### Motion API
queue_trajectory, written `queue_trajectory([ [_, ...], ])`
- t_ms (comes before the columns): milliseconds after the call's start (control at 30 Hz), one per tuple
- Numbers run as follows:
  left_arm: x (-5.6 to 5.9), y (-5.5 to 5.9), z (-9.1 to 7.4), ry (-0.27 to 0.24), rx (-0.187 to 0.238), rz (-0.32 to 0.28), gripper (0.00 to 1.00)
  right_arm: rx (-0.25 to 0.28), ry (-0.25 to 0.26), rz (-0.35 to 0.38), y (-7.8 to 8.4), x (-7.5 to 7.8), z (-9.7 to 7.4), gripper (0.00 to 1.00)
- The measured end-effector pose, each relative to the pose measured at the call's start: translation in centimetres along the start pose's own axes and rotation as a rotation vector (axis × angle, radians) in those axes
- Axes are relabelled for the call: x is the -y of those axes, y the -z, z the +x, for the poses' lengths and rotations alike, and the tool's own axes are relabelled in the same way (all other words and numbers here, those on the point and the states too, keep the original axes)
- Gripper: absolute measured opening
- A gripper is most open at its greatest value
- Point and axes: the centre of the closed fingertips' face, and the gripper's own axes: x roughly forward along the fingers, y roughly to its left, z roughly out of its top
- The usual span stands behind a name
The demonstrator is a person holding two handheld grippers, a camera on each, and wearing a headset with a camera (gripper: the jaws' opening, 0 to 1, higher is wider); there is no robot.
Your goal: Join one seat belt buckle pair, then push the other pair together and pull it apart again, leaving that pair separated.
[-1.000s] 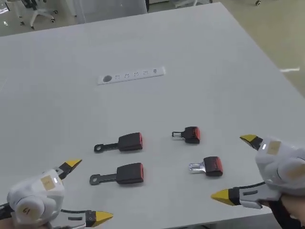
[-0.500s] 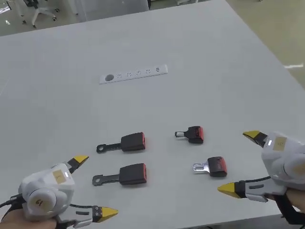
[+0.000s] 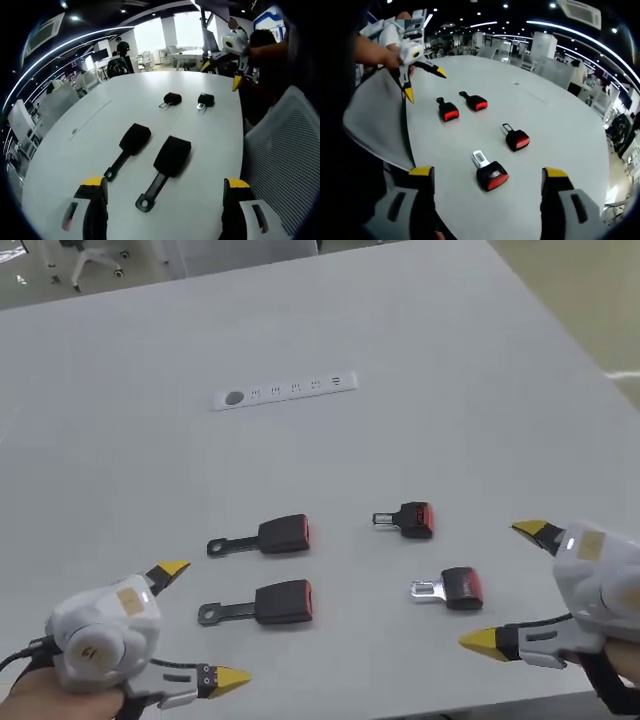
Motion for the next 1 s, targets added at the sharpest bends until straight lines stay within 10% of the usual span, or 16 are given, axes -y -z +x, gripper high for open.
queue_trajectory([
  [667,1.2,0.1,7.3,0.233,-0.152,0.131,0.53,-0.177,-0.207,-0.314,2.8,1.2,5.4,0.47],
  [1000,1.1,0.3,8.6,0.297,-0.181,0.144,0.47,-0.246,-0.290,-0.310,4.5,1.2,6.6,0.36],
])
